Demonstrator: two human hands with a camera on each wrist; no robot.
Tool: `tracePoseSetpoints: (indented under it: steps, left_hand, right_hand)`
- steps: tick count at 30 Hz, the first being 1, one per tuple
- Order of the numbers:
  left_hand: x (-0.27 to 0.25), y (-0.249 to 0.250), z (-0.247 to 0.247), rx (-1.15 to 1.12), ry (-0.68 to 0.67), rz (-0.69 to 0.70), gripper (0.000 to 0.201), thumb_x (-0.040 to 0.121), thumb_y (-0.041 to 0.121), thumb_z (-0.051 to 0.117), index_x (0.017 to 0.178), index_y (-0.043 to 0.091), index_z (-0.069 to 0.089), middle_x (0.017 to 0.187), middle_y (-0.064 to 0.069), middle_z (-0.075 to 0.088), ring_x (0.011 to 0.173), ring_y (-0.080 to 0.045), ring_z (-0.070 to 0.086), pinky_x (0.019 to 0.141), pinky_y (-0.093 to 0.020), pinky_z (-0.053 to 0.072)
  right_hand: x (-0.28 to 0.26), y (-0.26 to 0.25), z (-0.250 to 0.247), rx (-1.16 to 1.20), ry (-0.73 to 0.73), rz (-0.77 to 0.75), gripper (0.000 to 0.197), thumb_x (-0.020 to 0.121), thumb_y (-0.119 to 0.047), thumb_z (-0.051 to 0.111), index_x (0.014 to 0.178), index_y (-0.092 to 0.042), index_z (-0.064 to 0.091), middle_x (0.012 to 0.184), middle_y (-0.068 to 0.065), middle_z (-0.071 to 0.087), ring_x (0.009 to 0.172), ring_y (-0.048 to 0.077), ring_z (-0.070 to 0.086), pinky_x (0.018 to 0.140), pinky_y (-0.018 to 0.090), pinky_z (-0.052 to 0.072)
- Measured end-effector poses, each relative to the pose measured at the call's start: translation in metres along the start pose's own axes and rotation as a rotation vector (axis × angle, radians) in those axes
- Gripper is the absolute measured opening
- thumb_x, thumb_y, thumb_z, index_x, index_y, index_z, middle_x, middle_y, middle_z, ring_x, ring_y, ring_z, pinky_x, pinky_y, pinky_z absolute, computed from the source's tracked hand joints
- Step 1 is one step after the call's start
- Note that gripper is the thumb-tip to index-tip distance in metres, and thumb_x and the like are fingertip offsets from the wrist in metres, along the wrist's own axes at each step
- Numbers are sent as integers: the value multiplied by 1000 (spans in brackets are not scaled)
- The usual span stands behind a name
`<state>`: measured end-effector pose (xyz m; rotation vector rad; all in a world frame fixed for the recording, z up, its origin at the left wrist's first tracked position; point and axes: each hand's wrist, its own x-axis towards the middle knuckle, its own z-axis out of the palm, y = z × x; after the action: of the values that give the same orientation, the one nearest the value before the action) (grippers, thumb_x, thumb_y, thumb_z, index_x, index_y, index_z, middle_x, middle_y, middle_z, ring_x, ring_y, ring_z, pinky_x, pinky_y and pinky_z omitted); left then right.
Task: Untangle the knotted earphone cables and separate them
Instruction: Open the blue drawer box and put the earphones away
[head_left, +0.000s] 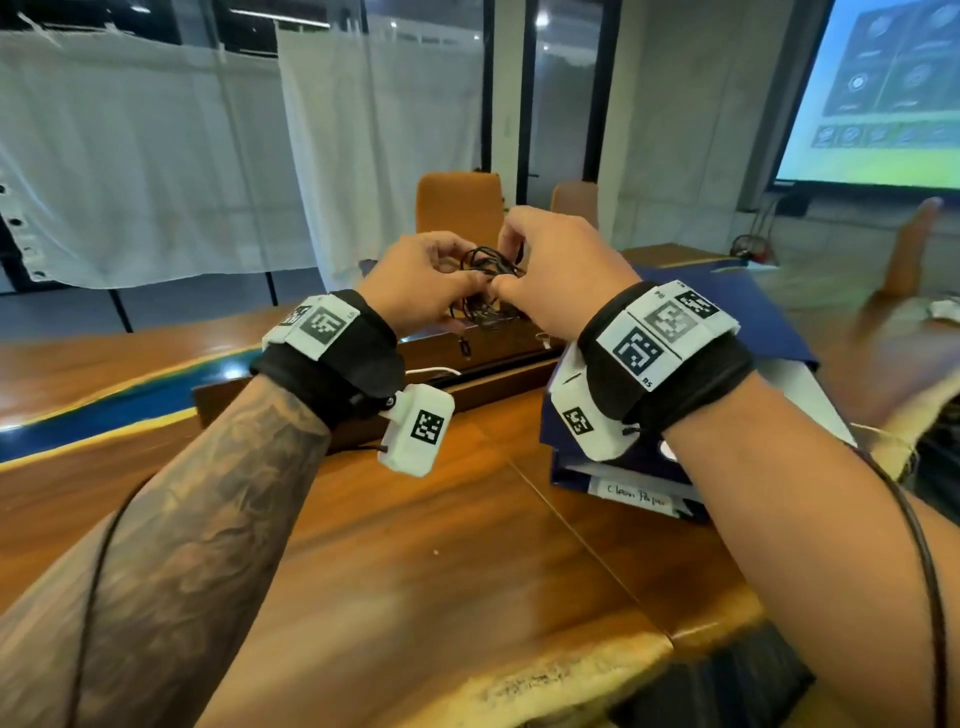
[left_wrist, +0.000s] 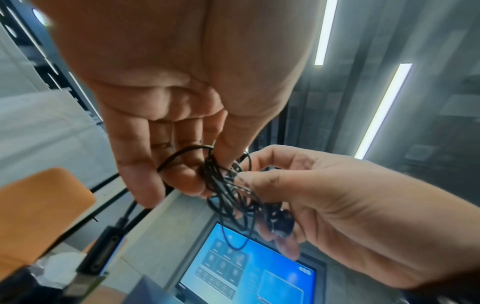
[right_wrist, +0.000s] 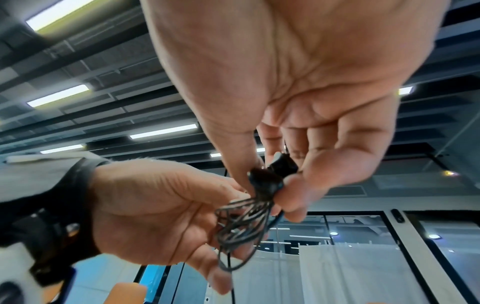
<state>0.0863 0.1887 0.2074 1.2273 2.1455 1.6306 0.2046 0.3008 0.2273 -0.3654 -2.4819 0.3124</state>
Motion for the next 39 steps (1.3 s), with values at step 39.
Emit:
tracePoseSetpoints:
  steps: [39]
  left_hand:
    - [38,3,113,881,-428,52,44,81,24,79,118,18,56,104,2,60,93,-22,60,74,-34,50]
  right_hand:
    - [17,116,-8,-218,-971,25,18,93,-23,73,109,-20,65,106,0,71,81,6,68,67,23,59]
